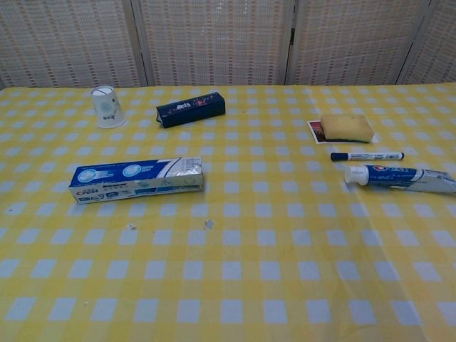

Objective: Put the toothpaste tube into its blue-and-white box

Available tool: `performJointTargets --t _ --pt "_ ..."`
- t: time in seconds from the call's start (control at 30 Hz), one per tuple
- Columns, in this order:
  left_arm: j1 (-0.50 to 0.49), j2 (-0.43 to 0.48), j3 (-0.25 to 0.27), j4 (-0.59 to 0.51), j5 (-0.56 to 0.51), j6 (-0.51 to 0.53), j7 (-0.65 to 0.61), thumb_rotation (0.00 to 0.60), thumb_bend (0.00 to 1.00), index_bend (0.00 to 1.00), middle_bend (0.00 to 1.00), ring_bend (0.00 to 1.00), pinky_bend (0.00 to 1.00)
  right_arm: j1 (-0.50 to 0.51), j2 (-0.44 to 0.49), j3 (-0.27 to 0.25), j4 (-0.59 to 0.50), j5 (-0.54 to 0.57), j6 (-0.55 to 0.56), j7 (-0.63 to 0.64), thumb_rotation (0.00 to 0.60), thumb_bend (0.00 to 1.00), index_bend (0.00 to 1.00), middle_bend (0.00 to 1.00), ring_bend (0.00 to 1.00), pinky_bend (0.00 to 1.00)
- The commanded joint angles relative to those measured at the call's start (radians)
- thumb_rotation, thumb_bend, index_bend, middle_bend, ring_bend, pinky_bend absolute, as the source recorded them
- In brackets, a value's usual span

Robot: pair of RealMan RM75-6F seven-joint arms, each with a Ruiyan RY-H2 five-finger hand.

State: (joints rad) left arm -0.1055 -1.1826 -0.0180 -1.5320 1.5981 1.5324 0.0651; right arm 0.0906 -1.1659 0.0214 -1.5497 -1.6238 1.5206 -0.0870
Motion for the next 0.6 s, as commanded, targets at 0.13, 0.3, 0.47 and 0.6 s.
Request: performJointTargets --t 0.13,0.3,0.47,0.6 --pt "-0.011 -0.008 0.004 0.005 -0.001 -0.022 -0.002 0.600 0.13 0.00 0.06 0.00 0.00 -0.008 -0.006 -0.002 0.001 -0.009 0.016 -0.014 0.600 0.14 0.00 0.00 0.00 0.00" --pt "-0.021 -0.027 0.010 0.016 0.022 -0.027 -0.005 0.600 0.13 0.00 0.06 0.00 0.00 -0.009 0.005 -0.001 -0.002 0.001 0.011 0.007 0.600 0.14 0.00 0.00 0.00 0.00" --pt "-0.036 -0.060 0.000 0.055 0.050 -0.006 -0.073 0.600 0.14 0.01 0.10 0.09 0.02 -0.007 0.003 -0.003 -0.006 0.000 0.003 0.002 0.600 0.14 0.00 0.00 0.00 0.00" --pt "-0.075 -0.084 -0.013 0.053 0.039 -0.058 -0.056 0.600 0.16 0.04 0.14 0.12 0.11 0.009 -0.015 0.003 0.008 -0.005 -0.012 -0.014 0.600 0.14 0.00 0.00 0.00 0.00"
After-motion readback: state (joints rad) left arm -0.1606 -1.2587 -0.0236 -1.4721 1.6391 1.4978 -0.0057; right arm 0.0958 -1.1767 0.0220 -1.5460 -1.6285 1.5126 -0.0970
